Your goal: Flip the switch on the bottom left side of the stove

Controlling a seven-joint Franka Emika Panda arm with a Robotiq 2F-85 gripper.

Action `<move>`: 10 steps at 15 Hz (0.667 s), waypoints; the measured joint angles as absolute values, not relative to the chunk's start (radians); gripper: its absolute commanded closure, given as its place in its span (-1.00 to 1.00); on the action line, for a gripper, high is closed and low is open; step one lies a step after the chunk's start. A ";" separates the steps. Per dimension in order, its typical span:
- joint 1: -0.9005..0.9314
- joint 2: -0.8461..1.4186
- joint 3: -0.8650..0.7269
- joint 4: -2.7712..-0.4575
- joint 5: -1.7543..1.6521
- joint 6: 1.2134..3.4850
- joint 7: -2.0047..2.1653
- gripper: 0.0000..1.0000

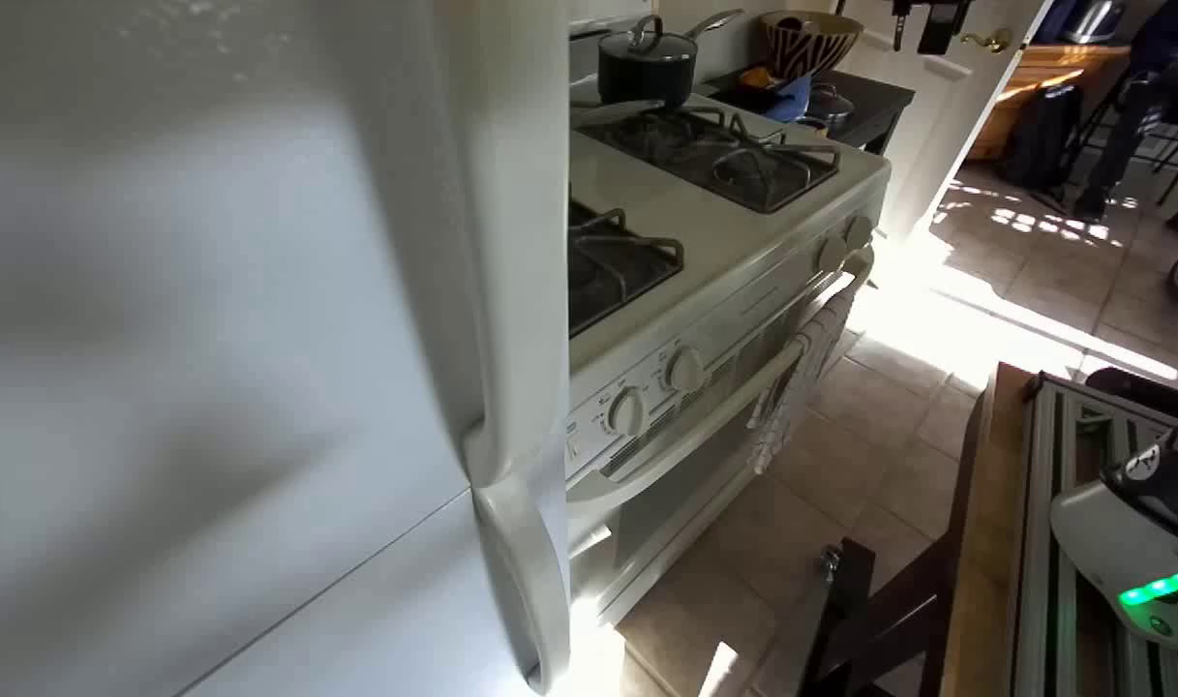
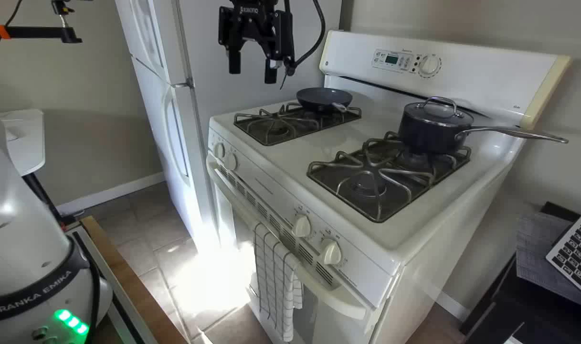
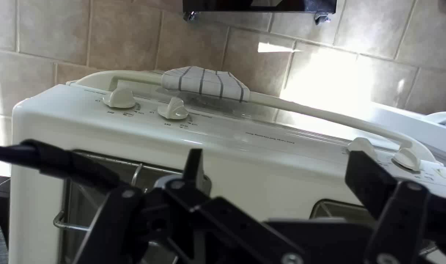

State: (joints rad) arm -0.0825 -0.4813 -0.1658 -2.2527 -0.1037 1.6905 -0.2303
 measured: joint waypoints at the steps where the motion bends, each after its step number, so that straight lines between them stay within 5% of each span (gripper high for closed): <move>1: -0.082 -0.481 -0.166 -2.253 -0.104 1.691 -0.230 -1.00; 10: -0.082 -0.488 -0.166 -2.279 -0.082 1.690 -0.230 -1.00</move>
